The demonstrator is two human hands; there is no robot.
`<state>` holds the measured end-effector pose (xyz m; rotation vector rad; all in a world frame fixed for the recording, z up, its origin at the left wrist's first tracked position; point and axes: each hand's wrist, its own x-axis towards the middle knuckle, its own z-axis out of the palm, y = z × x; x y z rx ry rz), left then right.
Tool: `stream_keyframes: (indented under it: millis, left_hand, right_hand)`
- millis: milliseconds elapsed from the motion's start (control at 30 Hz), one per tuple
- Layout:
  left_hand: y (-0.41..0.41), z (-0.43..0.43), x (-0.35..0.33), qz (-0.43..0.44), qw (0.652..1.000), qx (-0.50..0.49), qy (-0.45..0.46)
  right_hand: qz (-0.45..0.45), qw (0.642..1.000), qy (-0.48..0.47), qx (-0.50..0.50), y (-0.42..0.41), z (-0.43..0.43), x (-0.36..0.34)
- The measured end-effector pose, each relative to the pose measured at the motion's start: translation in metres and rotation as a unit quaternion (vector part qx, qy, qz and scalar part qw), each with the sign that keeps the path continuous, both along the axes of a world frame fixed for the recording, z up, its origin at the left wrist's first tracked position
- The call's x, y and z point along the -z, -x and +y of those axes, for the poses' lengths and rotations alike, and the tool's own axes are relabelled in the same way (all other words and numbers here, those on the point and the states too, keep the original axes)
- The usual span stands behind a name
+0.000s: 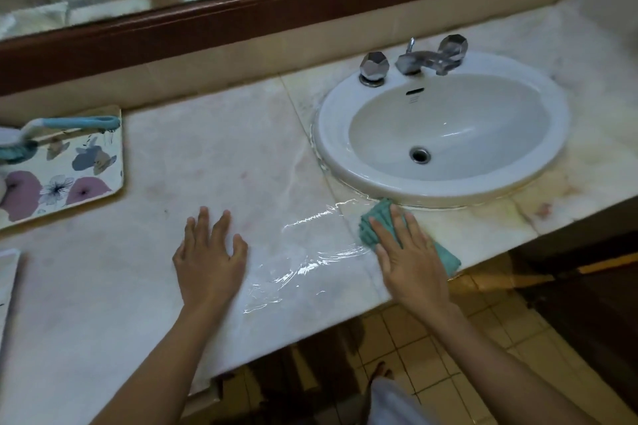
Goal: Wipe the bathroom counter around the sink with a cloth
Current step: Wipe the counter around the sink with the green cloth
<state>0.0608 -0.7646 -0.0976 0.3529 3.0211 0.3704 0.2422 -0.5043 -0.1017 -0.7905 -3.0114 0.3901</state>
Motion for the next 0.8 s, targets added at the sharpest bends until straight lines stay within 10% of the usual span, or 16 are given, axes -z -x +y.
stream_keyframes:
  millis: [200,333,800]
  left_hand:
    - [-0.009,0.053,-0.028,-0.084,0.991,-0.08,-0.07]
    - [-0.071,0.126,-0.029,-0.06,0.984,0.09,-0.144]
    - [-0.126,0.212,0.0,0.008,0.99,0.133,-0.053]
  right_hand:
    - [-0.006,0.999,0.024,-0.04,0.003,-0.034,-0.004]
    - [-0.003,0.993,0.012,-0.12,-0.04,0.008,-0.004]
    - [0.051,0.972,0.016,0.228,-0.067,0.134,0.004]
